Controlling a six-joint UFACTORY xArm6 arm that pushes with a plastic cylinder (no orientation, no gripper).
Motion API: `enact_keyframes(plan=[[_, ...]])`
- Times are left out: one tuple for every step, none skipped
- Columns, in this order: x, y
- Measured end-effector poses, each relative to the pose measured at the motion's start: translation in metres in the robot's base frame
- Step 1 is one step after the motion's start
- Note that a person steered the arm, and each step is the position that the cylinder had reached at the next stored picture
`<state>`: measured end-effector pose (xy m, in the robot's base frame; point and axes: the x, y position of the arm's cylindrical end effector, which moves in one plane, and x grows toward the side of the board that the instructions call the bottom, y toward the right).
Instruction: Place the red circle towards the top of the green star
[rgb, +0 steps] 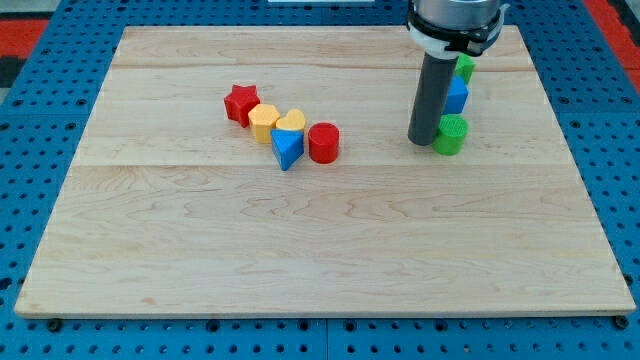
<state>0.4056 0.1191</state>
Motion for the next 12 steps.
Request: enact_keyframes(plan=[[0.004, -0.007], [0.026, -0.028], [0.043, -0.062], [0.044, -0.117], [0.038, -0.158], [0.024, -0.149], [0.022, -0.134], [0.022, -0.128], [0.027, -0.124], [0.027, -0.110], [0.022, -0.096], [0.007, -0.096]])
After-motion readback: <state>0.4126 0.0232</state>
